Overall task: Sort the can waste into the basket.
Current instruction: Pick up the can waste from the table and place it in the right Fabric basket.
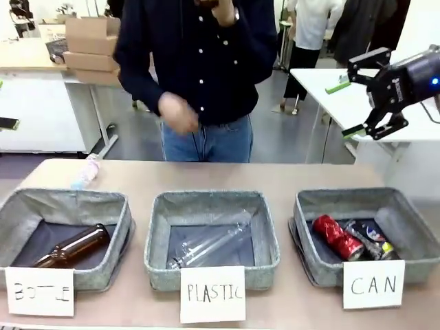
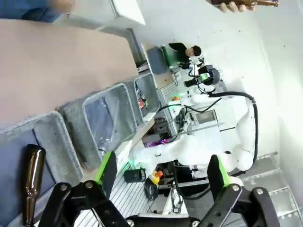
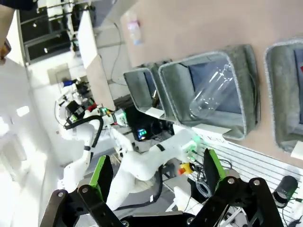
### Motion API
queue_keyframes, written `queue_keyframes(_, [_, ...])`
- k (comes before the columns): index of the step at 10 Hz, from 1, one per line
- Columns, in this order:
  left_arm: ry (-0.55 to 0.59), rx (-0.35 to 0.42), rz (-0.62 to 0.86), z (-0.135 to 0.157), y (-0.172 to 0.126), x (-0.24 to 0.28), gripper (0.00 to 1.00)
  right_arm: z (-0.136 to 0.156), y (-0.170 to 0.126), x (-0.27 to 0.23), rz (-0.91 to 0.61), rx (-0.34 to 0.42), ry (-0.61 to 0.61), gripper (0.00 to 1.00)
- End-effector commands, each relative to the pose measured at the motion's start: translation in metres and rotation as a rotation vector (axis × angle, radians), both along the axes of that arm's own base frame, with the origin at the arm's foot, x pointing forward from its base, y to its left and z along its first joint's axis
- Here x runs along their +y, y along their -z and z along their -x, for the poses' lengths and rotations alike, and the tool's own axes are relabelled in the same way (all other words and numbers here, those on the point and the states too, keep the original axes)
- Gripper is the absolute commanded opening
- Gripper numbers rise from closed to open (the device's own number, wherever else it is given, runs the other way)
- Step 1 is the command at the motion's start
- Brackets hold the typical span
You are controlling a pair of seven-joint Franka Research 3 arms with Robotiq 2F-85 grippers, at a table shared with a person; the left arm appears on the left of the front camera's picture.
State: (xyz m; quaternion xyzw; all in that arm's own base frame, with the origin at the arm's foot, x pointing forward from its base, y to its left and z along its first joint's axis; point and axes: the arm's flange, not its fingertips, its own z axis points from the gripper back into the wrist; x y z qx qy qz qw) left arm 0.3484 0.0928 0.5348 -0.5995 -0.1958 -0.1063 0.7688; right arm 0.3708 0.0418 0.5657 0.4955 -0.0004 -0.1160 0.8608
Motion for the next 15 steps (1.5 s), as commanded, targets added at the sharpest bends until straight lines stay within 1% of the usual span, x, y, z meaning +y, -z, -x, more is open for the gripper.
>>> queue_keyframes(1, [0.019,0.025,-0.09,-0.0162,-0.0041,-0.0404,1.0,0.0113,-0.0001,-0.0026,0.069,-0.082,-0.061,1.0])
queue_keyframes(15, [0.019,0.025,-0.09,-0.0162,-0.0041,-0.0404,1.0,0.0113,-0.0001,-0.0026,0.069,-0.082,-0.061,1.0])
